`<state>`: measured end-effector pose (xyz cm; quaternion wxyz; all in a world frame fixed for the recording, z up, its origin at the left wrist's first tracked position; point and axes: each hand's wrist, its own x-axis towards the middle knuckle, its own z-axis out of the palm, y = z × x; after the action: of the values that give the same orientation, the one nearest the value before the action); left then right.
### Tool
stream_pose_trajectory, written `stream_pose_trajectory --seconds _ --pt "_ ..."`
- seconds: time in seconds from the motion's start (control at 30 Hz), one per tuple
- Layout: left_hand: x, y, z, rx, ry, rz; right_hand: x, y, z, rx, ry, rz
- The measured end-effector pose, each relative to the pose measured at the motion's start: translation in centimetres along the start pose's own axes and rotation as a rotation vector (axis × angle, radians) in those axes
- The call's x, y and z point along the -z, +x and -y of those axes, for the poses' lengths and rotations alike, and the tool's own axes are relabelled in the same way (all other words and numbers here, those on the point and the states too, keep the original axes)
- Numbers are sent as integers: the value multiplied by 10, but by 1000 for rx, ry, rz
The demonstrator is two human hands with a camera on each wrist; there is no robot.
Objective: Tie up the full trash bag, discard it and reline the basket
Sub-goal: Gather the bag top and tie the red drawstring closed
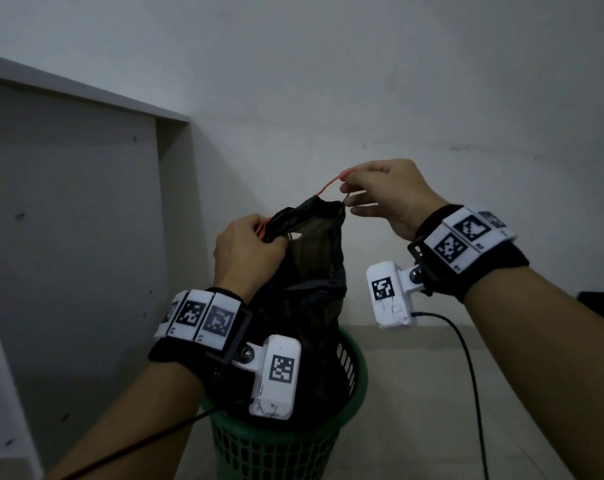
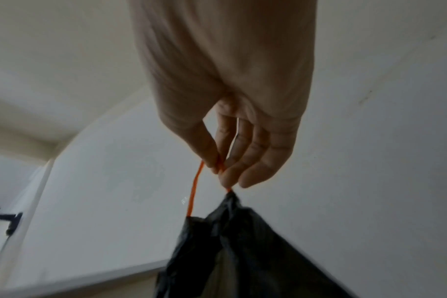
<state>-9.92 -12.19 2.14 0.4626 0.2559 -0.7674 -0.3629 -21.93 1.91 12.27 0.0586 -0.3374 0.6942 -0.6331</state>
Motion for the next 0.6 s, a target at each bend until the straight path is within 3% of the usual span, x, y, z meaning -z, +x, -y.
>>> stream_pose_trajectory --seconds 0.13,0.3,0.43,0.6 --pt "5 3 -20 -44 -251 2 -11 -1 22 -32 128 73" --pt "26 6 -72 38 -545 81 -8 7 63 33 385 -30" --pt "42 17 -103 49 -456 146 4 12 98 90 502 -44" --pt "44 35 -138 45 -451 266 -4 0 122 202 304 179"
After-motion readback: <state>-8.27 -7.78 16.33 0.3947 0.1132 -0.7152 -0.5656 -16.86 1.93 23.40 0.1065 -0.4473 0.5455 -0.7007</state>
